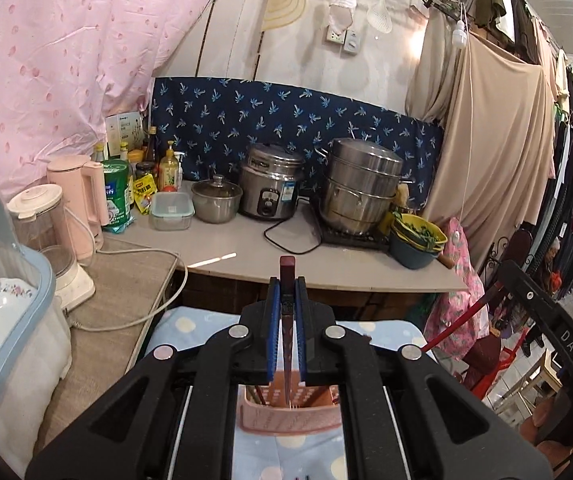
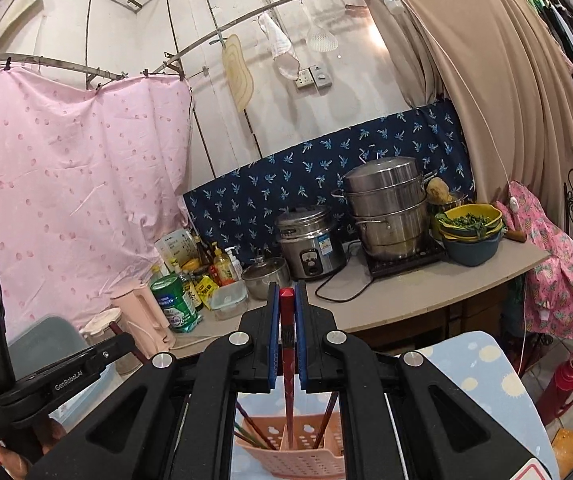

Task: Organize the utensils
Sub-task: 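Lift both held chopsticks and lower them into the pink basket, then open both tools to release the chopsticks into the basket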

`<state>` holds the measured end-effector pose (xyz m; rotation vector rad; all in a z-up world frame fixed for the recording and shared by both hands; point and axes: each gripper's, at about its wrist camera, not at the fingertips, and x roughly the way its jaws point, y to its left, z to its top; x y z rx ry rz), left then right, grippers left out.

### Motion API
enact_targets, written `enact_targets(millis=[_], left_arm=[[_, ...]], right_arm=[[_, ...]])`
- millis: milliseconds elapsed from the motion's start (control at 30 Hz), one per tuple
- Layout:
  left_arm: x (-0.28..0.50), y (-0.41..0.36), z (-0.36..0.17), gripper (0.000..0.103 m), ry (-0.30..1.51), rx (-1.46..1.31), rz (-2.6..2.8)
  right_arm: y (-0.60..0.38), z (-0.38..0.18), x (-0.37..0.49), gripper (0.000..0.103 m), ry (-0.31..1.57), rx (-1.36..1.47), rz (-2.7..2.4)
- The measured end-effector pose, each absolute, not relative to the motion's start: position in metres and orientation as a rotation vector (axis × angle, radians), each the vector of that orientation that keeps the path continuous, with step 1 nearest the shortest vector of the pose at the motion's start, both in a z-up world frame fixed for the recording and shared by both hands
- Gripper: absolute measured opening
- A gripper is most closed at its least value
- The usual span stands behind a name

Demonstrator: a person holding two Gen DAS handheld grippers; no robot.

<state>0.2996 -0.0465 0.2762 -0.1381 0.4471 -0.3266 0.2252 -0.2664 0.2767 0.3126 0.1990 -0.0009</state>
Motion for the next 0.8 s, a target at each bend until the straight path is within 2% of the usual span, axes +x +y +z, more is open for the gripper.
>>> enact_targets(millis=[533,800], left_arm=[[0.342,-0.065,0.216,0.007,0.542,-0.104,-0.311],[0.342,-0.066,0.203,0.008,0.551,-0.081,-0.284]], right_arm=[[-0.265,0.194,0.289,0.007,0.375,0.303,-0.014],[-0.264,0.178,0.292,0.008,0.417,0.311,-0.009]])
